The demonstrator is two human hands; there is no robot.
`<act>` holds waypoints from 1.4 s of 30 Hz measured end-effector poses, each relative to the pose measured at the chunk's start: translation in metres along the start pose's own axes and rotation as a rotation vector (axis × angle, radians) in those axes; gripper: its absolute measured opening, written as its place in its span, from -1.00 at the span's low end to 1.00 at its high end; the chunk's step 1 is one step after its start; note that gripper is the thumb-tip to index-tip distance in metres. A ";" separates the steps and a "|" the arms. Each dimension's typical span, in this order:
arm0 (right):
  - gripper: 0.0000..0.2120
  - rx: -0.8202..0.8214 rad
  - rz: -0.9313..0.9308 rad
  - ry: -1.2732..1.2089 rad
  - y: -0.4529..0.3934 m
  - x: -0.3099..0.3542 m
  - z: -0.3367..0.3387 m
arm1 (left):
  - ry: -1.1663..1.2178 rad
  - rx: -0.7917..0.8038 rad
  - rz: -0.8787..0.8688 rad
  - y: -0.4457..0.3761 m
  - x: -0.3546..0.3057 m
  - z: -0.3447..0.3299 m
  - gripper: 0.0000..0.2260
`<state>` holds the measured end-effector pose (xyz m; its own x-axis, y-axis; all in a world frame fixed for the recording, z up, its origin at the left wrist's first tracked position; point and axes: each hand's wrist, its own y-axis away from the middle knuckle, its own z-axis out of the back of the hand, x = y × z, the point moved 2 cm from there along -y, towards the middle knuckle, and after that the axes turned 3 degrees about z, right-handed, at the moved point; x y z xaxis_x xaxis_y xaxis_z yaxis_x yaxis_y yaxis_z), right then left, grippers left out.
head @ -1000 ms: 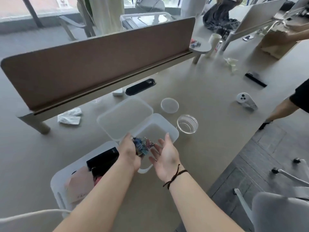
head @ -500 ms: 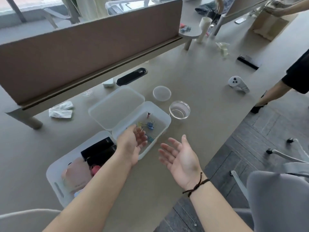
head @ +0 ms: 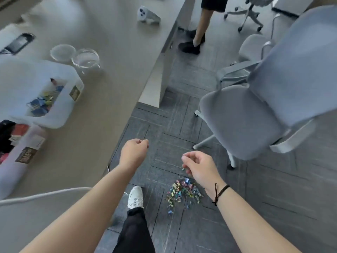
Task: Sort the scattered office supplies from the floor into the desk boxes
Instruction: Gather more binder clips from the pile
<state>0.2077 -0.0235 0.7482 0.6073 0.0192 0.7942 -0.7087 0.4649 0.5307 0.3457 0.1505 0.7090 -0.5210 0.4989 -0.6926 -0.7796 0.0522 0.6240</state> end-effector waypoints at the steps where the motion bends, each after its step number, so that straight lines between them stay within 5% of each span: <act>1: -0.96 -0.020 -0.013 0.016 0.010 -0.028 0.019 | -0.070 0.001 -0.011 0.000 0.016 -0.018 -0.56; 6: -0.96 -0.092 -0.142 0.081 0.037 -0.178 0.075 | -0.225 -0.038 0.001 -0.018 0.093 -0.082 -0.67; 12: -0.93 -0.122 -0.255 0.067 0.024 -0.320 0.065 | -0.474 -0.032 -0.011 -0.044 0.176 -0.141 -0.72; 19: -0.96 -0.141 -0.227 0.089 -0.076 -0.455 0.012 | -0.541 -0.053 -0.009 -0.142 0.284 -0.215 -0.68; 25: -0.88 -0.064 -0.086 0.348 -0.192 -0.576 -0.044 | -0.718 0.018 -0.156 -0.254 0.392 -0.302 -0.72; 31: -0.80 -0.001 0.055 0.565 -0.298 -0.652 -0.075 | -1.049 0.328 -0.418 -0.329 0.487 -0.405 -0.83; 37: -0.80 -0.004 0.152 0.686 -0.370 -0.683 -0.079 | -1.077 0.554 -0.680 -0.371 0.503 -0.455 -0.70; 42: -0.90 -0.065 0.106 0.568 -0.370 -0.688 -0.065 | -1.048 0.543 -0.695 -0.374 0.510 -0.454 -0.79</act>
<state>0.0756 -0.1512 -0.0143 0.6443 0.5320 0.5495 -0.7636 0.4875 0.4234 0.2138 -0.0078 -0.0418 0.6118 0.6333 -0.4739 -0.4105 0.7664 0.4941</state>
